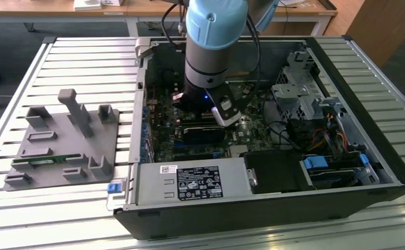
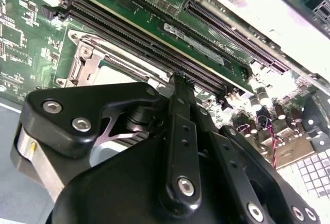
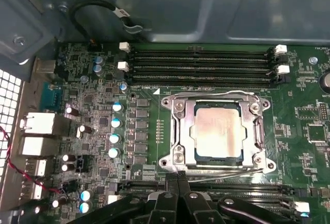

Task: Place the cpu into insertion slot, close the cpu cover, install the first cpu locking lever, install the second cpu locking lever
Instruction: 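Install the second cpu locking lever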

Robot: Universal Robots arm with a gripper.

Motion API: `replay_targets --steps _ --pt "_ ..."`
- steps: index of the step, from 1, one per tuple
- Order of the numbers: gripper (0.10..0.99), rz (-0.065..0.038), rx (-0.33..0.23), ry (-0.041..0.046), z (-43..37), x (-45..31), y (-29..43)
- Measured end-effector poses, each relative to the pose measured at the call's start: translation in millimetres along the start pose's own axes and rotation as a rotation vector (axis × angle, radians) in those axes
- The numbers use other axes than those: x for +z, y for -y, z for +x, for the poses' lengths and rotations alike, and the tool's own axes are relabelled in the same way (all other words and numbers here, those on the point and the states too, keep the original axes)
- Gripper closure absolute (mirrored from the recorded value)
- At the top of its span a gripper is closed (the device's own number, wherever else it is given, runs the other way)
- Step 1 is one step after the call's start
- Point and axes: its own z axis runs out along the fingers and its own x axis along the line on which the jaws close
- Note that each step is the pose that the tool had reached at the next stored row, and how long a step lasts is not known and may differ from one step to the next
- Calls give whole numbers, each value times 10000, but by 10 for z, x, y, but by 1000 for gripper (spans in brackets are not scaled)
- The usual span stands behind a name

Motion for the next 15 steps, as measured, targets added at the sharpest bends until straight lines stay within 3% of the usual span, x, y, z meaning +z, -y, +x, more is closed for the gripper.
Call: replay_targets --steps 7,15 --pt "980 -210 -1 -1 26 66 18" --pt "980 -585 -9 -3 57 123 38"
